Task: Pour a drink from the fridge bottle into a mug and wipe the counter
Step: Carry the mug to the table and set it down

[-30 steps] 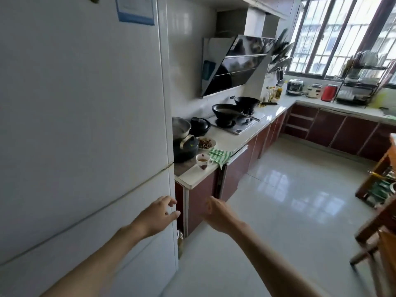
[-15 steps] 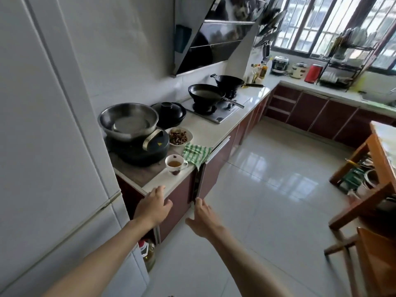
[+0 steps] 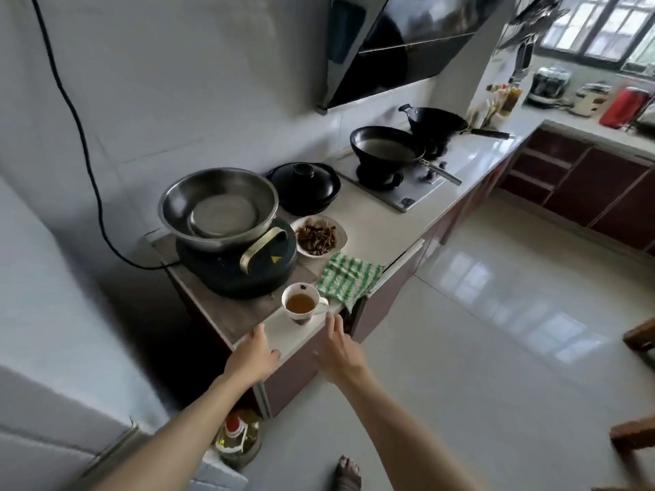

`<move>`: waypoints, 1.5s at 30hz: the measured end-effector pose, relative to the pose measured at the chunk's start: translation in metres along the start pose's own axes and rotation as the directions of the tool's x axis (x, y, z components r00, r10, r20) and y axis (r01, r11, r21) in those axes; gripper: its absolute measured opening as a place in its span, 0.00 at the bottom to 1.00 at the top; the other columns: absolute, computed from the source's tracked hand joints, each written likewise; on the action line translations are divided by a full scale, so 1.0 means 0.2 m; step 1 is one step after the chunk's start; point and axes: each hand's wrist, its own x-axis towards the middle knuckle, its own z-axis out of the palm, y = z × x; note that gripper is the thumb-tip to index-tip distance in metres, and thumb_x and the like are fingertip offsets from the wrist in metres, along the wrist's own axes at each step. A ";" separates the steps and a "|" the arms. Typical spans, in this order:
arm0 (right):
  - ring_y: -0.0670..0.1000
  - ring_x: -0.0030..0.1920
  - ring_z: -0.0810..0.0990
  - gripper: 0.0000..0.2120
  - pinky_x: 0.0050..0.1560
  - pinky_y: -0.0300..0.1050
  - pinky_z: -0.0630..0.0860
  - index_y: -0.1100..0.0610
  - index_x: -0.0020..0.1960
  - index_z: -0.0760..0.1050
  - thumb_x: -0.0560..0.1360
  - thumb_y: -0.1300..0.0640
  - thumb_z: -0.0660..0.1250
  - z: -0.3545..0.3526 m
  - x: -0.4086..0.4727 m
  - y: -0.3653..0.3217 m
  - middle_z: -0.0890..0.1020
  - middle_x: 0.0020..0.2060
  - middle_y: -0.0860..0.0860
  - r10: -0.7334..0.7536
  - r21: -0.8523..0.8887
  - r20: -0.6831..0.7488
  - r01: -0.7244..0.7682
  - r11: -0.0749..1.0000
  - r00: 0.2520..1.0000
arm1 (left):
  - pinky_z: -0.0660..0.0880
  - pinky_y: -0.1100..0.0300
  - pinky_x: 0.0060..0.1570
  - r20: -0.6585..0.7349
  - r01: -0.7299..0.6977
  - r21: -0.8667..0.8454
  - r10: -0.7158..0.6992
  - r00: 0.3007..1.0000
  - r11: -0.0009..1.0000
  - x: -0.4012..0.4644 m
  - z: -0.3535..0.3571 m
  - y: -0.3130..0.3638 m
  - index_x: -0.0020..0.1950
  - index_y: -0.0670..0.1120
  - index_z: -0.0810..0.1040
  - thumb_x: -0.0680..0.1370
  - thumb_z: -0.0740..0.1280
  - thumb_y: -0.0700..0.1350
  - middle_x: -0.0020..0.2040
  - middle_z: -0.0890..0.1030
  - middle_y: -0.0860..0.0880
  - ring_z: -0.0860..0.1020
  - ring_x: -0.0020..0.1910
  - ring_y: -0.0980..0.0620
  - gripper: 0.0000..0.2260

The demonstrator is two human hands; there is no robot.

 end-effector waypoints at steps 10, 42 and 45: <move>0.61 0.66 0.77 0.49 0.53 0.53 0.78 0.61 0.81 0.41 0.76 0.45 0.70 -0.09 0.61 0.04 0.51 0.80 0.56 -0.153 -0.037 0.137 0.159 0.987 0.979 | 0.80 0.51 0.53 0.085 0.196 -0.342 -0.177 0.981 0.919 0.37 0.01 0.15 0.69 0.48 0.64 0.78 0.67 0.47 0.51 0.78 0.52 0.79 0.49 0.52 0.22; 0.58 0.64 0.77 0.43 0.62 0.51 0.76 0.49 0.74 0.63 0.62 0.41 0.73 -0.79 0.67 1.09 0.78 0.65 0.53 0.252 0.437 -0.121 -0.176 0.882 0.960 | 0.71 0.66 0.39 0.085 -0.390 -0.362 0.447 0.891 0.847 0.87 0.36 1.48 0.49 0.57 0.73 0.63 0.79 0.37 0.43 0.78 0.59 0.78 0.42 0.65 0.24; 0.56 0.65 0.76 0.38 0.60 0.47 0.73 0.50 0.74 0.64 0.68 0.49 0.77 -0.93 0.50 1.43 0.77 0.66 0.52 0.311 0.387 -0.201 -0.216 0.896 0.929 | 0.73 0.67 0.40 0.188 -0.490 -0.322 0.562 0.806 0.810 0.77 0.55 1.81 0.48 0.63 0.73 0.66 0.77 0.43 0.43 0.82 0.60 0.79 0.45 0.62 0.21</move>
